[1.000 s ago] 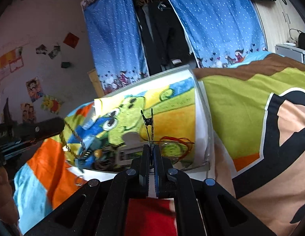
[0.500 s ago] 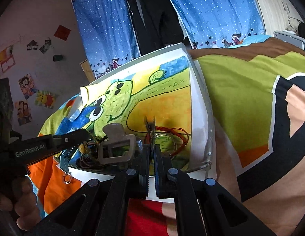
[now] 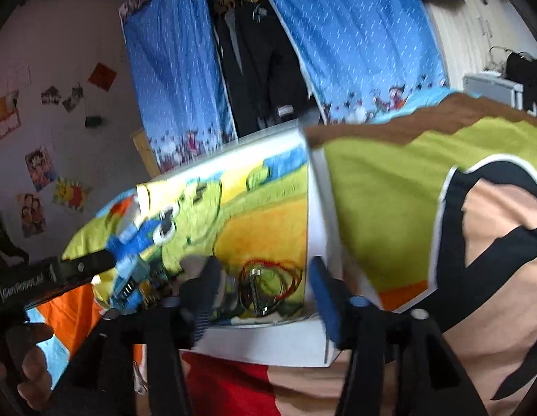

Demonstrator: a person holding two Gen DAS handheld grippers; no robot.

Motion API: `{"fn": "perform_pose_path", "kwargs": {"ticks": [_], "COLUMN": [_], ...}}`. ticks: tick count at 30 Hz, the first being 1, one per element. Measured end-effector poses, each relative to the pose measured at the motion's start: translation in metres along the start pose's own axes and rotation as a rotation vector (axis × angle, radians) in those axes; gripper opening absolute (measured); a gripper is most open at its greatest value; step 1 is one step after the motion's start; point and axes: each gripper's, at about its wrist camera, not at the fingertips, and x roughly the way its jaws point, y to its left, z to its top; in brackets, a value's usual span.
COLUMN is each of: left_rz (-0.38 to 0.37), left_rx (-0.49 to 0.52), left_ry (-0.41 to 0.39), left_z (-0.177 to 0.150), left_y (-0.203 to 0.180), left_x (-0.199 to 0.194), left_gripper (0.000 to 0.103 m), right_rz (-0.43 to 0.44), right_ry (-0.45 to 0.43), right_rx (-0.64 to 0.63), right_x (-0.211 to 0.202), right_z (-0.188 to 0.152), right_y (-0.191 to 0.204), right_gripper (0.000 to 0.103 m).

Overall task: Organize jewelry
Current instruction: 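Carry the gold chain and hairpin into the white tray and open both tools, then withdraw both tools from the tray back over the bed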

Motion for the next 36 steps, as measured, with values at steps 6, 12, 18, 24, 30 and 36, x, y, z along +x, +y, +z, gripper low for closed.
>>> {"fn": "perform_pose_path", "kwargs": {"ticks": [6, 12, 18, 24, 30, 36], "left_rz": [0.078, 0.132, 0.152, 0.175, 0.177, 0.177], "left_rx": [0.020, 0.023, 0.041, 0.062, 0.067, 0.104], "left_ry": [-0.155, -0.213, -0.270, -0.332, -0.332, -0.250], "left_z": [-0.012, -0.029, -0.055, -0.090, -0.118, -0.145], "left_y": [0.000, 0.007, 0.012, 0.021, 0.035, 0.056], "left_x": [-0.069, -0.123, -0.173, -0.218, -0.242, -0.246], "left_gripper": [0.101, 0.101, 0.101, 0.101, 0.101, 0.101], "right_rz": [0.002, -0.026, -0.021, -0.017, -0.015, -0.015], "right_ry": [-0.124, -0.212, -0.272, -0.293, -0.286, -0.196], "right_rx": [0.003, -0.061, -0.111, -0.164, -0.190, -0.196], "right_x": [-0.053, -0.098, -0.141, -0.181, -0.210, -0.222], "right_z": [0.010, 0.006, -0.015, -0.038, -0.061, -0.086], "right_y": [0.008, 0.028, 0.048, 0.067, 0.083, 0.095], "right_gripper": [0.097, 0.103, 0.103, 0.103, 0.103, 0.103]}}
